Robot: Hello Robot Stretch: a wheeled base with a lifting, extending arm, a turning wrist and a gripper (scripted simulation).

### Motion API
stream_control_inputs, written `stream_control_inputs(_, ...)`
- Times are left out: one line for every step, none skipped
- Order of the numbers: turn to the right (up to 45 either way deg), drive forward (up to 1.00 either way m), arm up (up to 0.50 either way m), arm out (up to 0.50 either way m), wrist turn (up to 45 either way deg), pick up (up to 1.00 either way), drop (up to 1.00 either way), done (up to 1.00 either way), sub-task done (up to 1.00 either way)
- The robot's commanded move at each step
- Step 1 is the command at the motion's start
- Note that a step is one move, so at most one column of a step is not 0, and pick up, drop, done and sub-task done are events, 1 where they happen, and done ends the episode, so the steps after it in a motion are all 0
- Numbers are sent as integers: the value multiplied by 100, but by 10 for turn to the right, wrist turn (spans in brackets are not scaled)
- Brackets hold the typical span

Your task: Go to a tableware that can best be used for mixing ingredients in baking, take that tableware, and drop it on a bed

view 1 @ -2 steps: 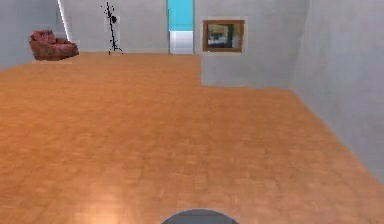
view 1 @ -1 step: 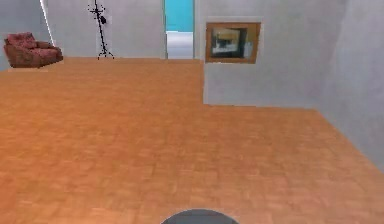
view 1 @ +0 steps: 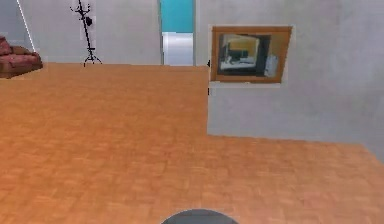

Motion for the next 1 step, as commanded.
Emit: stream_control_inputs(-30, 0, 0, 0, 0, 0, 0, 0, 0)
